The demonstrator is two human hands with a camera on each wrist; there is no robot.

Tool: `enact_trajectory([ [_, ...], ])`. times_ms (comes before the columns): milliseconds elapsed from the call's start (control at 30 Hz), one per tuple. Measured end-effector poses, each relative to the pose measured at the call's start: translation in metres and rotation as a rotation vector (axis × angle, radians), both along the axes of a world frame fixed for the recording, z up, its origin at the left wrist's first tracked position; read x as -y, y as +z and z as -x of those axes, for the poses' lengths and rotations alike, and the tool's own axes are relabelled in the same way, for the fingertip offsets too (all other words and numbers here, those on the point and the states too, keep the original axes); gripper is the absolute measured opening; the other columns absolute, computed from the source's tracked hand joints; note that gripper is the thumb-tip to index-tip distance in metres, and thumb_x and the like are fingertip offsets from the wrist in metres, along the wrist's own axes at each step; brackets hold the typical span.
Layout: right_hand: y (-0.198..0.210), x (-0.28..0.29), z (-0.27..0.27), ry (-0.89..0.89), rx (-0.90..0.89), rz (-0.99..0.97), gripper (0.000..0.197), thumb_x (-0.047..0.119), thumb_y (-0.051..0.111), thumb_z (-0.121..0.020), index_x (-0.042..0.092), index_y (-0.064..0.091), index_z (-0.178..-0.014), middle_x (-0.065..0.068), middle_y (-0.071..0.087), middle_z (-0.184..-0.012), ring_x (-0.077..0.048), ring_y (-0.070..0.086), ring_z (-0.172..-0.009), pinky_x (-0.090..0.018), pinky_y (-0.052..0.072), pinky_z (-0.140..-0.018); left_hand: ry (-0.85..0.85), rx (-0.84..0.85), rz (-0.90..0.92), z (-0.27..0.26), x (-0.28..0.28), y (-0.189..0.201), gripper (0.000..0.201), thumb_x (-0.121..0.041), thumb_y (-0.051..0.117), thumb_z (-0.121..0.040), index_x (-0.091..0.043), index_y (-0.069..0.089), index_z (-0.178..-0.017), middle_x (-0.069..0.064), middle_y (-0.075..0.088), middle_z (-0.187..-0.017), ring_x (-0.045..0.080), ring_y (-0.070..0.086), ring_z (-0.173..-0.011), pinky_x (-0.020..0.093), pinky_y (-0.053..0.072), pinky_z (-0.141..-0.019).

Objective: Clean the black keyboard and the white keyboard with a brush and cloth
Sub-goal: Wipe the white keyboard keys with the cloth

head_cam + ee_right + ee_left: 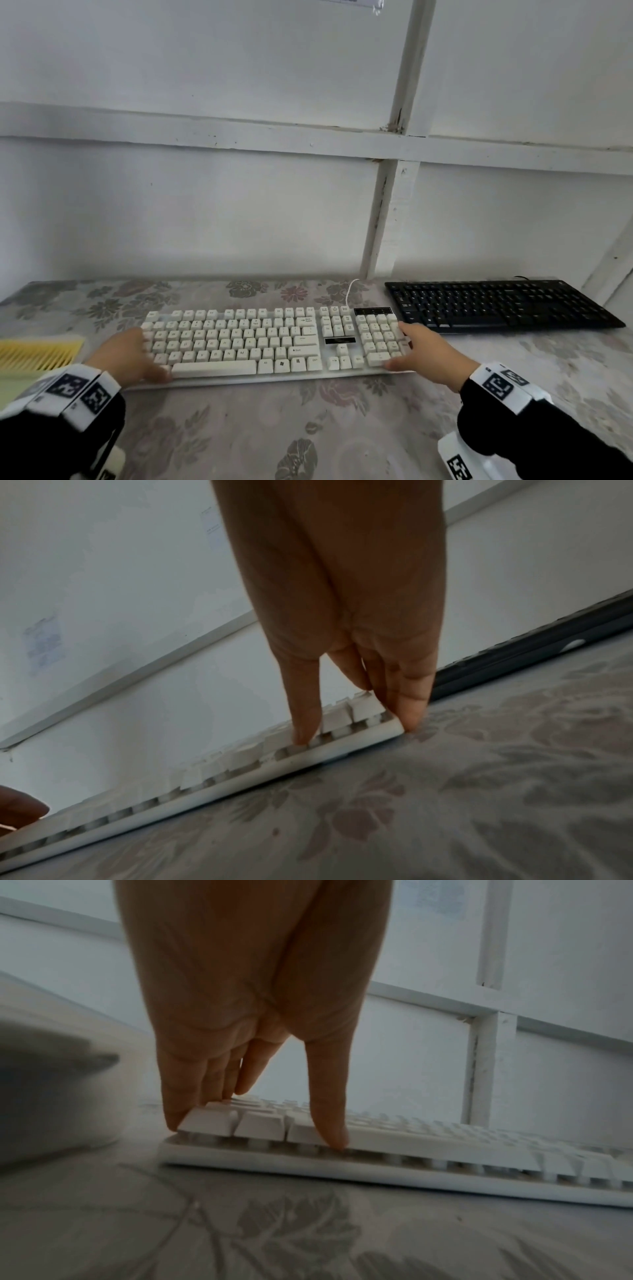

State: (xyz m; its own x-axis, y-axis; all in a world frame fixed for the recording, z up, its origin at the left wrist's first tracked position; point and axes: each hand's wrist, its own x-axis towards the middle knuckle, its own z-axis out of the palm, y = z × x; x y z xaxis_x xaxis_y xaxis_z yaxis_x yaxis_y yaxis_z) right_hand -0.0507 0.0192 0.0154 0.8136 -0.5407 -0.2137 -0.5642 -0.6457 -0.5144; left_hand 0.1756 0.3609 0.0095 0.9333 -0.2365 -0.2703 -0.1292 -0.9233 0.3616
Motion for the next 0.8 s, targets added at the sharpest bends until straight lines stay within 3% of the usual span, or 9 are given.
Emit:
enact_trajectory([
  [167, -0.001, 0.005, -0.017, -0.007, -0.004, 0.031, 0.057, 0.024, 0.077, -0.077, 0.012, 0.051, -0.127, -0.004, 0.051, -0.122, -0.015, 0.051, -0.102, -0.023, 0.042, -0.090, -0.011, 0.030, 0.019, -0.017, 0.007, -0.001, 0.072, -0.019, 0.085, -0.061, -0.001, 0.051, -0.122, 0.016, 0.055, -0.126, 0.028, 0.053, -0.113, 0.027, 0.039, -0.091],
  [367, -0.007, 0.014, -0.039, -0.005, -0.042, 0.121, 0.059, 0.031, 0.071, -0.082, 0.010, 0.045, -0.130, -0.008, 0.047, -0.127, -0.020, 0.049, -0.113, -0.024, 0.039, -0.092, -0.001, 0.089, -0.010, -0.036, 0.022, -0.005, 0.082, -0.031, 0.082, -0.066, -0.005, 0.042, -0.132, 0.013, 0.049, -0.135, 0.026, 0.048, -0.122, 0.028, 0.036, -0.098],
  [500, -0.012, 0.022, -0.053, -0.015, -0.048, 0.147, 0.051, 0.032, 0.070, -0.083, 0.010, 0.048, -0.123, -0.009, 0.050, -0.123, -0.018, 0.049, -0.104, -0.023, 0.040, -0.084, -0.002, 0.105, 0.009, -0.048, 0.030, -0.008, 0.078, -0.032, 0.082, -0.066, -0.007, 0.046, -0.130, 0.012, 0.052, -0.132, 0.026, 0.050, -0.120, 0.029, 0.038, -0.097],
  [800, -0.018, 0.032, -0.073, -0.040, -0.117, 0.196, 0.050, 0.036, 0.064, -0.086, 0.006, 0.047, -0.123, -0.012, 0.048, -0.124, -0.027, 0.047, -0.114, -0.030, 0.041, -0.094, 0.006, 0.133, -0.002, -0.063, 0.041, -0.016, 0.075, -0.038, 0.076, -0.072, -0.005, 0.043, -0.131, 0.012, 0.050, -0.133, 0.027, 0.049, -0.121, 0.029, 0.038, -0.097],
])
